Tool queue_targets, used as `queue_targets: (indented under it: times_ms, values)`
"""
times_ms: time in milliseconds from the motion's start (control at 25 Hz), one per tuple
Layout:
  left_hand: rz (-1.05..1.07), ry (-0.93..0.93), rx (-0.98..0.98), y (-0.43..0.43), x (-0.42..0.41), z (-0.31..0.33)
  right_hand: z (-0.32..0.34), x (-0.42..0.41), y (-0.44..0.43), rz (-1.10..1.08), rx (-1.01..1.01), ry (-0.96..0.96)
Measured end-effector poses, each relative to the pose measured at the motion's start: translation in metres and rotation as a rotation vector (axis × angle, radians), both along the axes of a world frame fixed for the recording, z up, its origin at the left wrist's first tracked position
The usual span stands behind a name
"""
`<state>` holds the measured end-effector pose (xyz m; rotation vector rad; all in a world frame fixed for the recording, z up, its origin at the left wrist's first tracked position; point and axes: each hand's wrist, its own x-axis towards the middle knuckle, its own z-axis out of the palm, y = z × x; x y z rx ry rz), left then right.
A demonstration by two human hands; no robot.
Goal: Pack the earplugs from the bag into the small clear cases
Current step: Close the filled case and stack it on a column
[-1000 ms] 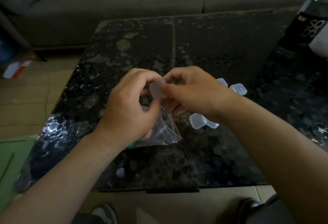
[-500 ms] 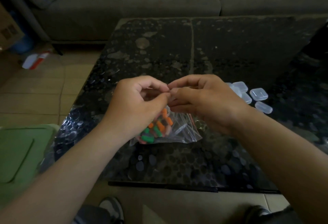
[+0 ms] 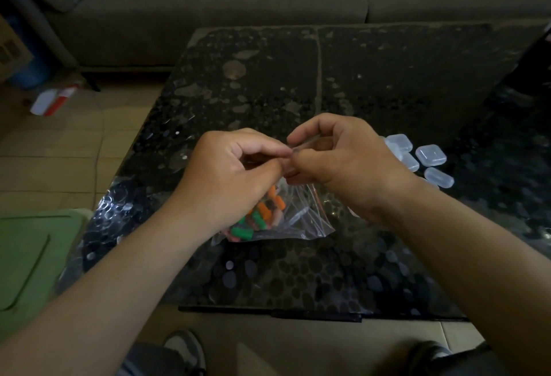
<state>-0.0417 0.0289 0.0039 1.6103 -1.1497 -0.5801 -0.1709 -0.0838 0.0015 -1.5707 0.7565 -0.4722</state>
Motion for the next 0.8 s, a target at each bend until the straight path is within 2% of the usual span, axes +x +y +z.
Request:
queue_targets:
  times_ms: [200,320,480,600,800]
  values:
    - [0.181,-0.033,-0.047,-0.003,0.014,0.002,0.006,-0.001,0.009,0.052,-0.079,-0.011]
    - [0.239,0.127,-0.015,-0.005,0.013,0.001,0.01,0.0,0.01,0.068,-0.104,-0.007]
    - [0.301,0.335,-0.002,-0.008,0.013,0.003,0.005,-0.001,0.006,0.048,-0.156,0.16]
    - [0.245,0.374,0.052,-0.008,0.011,0.004,0.0,0.001,0.007,-0.036,-0.166,0.126]
    - [0.229,0.585,0.129,-0.008,0.011,0.004,-0.002,0.004,0.012,-0.061,-0.155,0.049]
